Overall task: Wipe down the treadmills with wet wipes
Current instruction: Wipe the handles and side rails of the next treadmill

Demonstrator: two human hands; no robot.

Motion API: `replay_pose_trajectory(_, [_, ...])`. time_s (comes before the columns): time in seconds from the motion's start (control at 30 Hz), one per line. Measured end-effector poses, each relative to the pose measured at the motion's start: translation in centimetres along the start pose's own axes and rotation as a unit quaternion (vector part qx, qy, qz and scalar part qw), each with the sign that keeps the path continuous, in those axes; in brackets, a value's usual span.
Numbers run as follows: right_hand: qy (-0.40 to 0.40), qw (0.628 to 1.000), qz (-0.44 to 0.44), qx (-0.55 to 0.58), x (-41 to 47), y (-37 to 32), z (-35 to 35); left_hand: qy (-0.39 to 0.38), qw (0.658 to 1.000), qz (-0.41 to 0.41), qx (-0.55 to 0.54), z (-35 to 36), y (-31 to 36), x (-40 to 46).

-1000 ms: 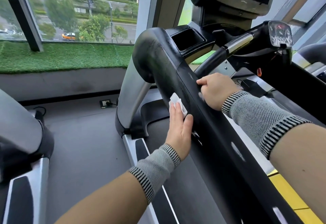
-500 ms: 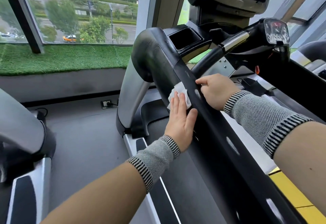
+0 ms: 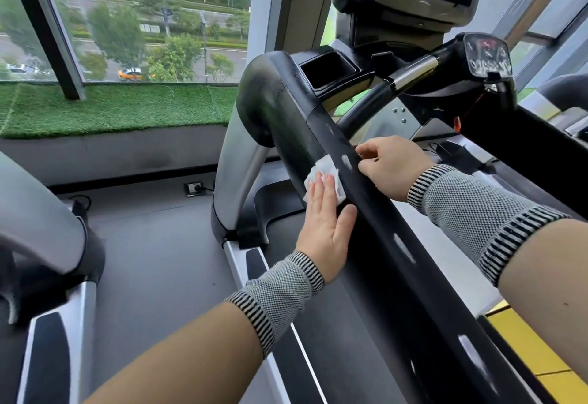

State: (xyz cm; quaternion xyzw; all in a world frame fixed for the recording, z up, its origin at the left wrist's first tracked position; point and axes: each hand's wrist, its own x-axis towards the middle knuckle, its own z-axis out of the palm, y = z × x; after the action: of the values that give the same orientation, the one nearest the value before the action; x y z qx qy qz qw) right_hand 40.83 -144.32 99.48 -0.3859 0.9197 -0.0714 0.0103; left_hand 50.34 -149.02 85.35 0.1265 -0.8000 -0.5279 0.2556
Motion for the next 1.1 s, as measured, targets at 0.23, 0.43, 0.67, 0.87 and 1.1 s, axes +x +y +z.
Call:
replay_pose_trajectory(0.23, [-0.013,0.999,-0.003,-0.033,-0.7,-0.3,0.0,0.01,0.999,-0.048,-0.019,-1.5,-0.1,3.4])
replay_pose_trajectory(0.43, [-0.023,0.999,-0.002,-0.036,-1.0,0.0,-0.1,-0.006,1.0,-0.016,-0.006,0.8,0.2,-1.5])
replay_pose_trajectory(0.67, [-0.013,0.997,-0.01,-0.072,-0.9,-0.7,-0.1,0.031,0.998,-0.036,-0.049,-0.5,-0.1,2.1])
replay_pose_trajectory(0.87, [-0.02,0.994,-0.025,-0.1,-1.1,-0.8,0.0,0.038,0.99,-0.065,-0.122,1.0,-0.7,-0.6])
replay_pose_trajectory(1.1, [-0.03,0.989,-0.034,-0.139,-1.2,-1.1,0.2,0.048,0.974,-0.176,-0.132,-1.3,-0.8,2.7])
